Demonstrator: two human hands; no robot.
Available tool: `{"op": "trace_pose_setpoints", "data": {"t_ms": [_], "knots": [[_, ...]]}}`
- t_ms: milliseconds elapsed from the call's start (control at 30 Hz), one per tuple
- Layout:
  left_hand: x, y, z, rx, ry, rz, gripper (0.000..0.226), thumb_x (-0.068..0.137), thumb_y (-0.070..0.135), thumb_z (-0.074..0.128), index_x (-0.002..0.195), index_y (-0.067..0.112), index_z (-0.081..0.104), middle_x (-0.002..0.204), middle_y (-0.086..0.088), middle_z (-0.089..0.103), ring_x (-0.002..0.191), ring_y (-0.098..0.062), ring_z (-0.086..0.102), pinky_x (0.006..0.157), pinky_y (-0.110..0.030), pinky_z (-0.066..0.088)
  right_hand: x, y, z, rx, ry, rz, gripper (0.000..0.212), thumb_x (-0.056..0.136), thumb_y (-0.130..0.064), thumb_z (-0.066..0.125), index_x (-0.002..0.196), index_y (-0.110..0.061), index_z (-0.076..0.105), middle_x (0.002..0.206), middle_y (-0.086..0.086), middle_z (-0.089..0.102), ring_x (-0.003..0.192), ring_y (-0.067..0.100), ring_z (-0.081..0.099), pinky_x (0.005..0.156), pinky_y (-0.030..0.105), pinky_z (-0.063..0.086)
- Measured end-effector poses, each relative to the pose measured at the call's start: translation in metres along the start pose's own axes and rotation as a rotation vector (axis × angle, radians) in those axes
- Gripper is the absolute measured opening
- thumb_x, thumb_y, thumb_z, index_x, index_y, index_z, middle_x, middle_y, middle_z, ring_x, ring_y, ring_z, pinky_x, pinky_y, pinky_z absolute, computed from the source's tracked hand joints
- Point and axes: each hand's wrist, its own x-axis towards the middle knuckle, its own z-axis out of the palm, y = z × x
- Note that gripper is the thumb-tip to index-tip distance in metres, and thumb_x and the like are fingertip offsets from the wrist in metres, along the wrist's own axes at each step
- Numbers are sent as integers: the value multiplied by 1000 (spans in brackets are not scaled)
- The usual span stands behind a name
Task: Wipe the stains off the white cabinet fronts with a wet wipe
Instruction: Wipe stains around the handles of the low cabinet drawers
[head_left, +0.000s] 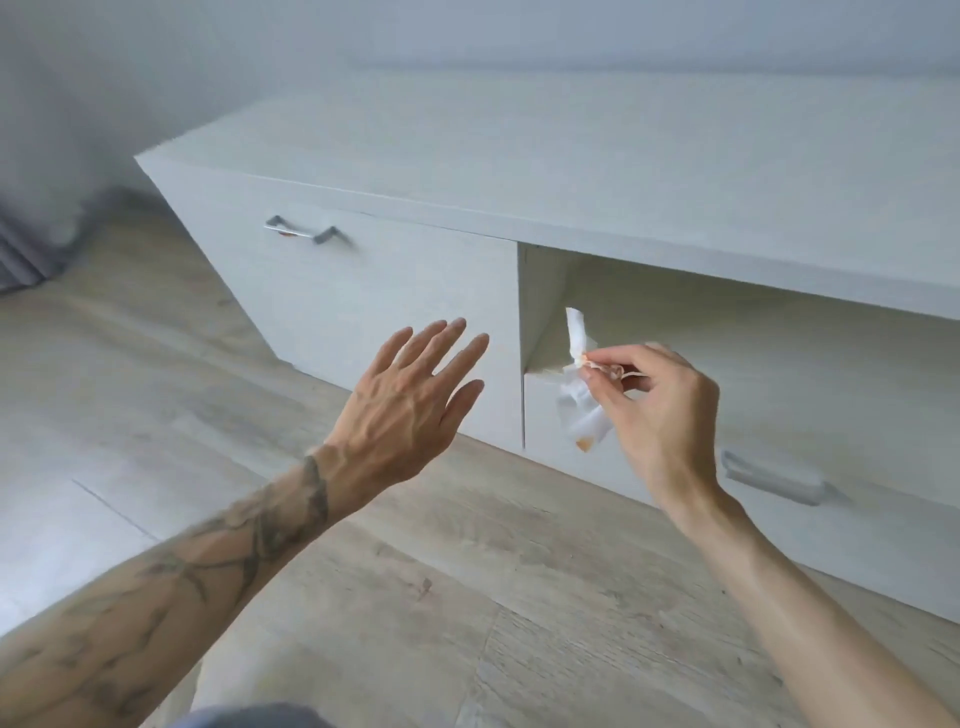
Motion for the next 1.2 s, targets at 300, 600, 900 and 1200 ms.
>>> {"op": "trace_pose_setpoints", "data": {"t_ms": [300,600,900,1200], "knots": [[20,-119,-29,-54,88,-11,55,114,42,35,165,22,41,171,-7,35,158,-27,35,131,-48,23,46,-87,90,-60,2,-109,13,90,-10,83,96,-21,82,89,-12,72,81,11,67,71,8,47],[48,-261,-31,-80,177,144,56,114,43,31,163,20,44,170,-9,38,157,-28,36,130,-47,24,73,-148,190,-271,82,-128,14,90,-9,83,97,-21,83,88,-13,72,79,10,65,72,20,52],[116,-349,-6,-111,318,335,54,116,39,32,162,15,43,167,-15,40,154,-33,40,128,-51,28,93,-164,261,-458,200,-58,13,88,-8,85,94,-19,82,86,-9,71,73,8,59,71,22,48],[131,-391,20,-120,354,329,53,116,38,29,160,13,45,164,-16,44,152,-35,43,128,-52,28,111,-170,321,-333,191,-37,24,94,-1,77,104,-21,82,101,-9,73,89,13,70,83,27,57]]}}
